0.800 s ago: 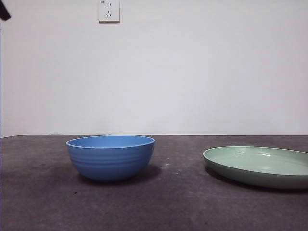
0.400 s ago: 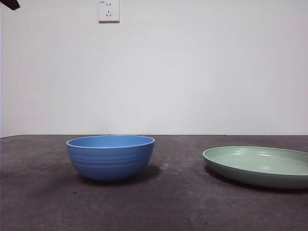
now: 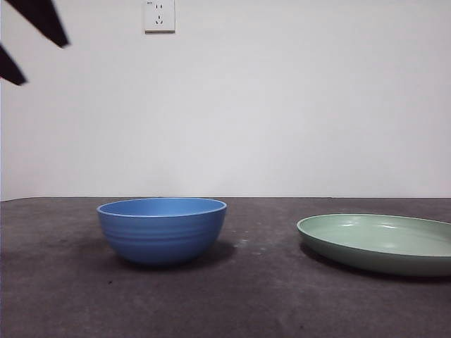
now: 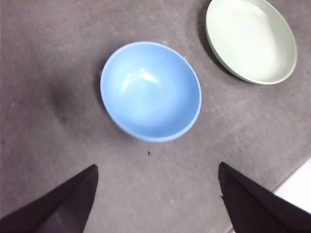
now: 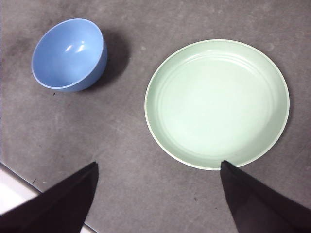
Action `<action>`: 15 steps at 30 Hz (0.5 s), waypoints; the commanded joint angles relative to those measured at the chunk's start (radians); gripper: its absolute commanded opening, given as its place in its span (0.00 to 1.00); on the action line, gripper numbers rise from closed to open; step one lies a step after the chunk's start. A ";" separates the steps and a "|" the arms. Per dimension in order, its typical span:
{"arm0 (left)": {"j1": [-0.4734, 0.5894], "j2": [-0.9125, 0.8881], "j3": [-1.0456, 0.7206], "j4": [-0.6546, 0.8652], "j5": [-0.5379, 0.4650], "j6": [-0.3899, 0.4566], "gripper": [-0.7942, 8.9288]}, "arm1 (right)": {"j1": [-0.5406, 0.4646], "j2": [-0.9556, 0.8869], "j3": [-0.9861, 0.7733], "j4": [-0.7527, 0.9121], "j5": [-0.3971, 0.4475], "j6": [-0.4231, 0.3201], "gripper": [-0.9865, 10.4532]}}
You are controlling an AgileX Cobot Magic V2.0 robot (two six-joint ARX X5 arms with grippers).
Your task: Pick up the blue bowl, put it on the green plate, put it on desk
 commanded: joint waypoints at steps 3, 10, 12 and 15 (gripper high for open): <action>-0.057 0.161 0.092 0.010 -0.087 -0.019 0.50 | 0.003 0.007 0.018 0.005 0.000 0.011 0.44; -0.095 0.371 0.178 0.025 -0.209 -0.021 0.49 | 0.003 0.007 0.018 0.005 0.000 0.011 0.44; -0.096 0.420 0.183 0.056 -0.214 -0.021 0.49 | 0.003 0.007 0.018 0.005 0.000 0.011 0.44; -0.096 0.476 0.183 0.097 -0.215 -0.023 0.49 | 0.003 0.007 0.018 0.005 0.000 0.011 0.44</action>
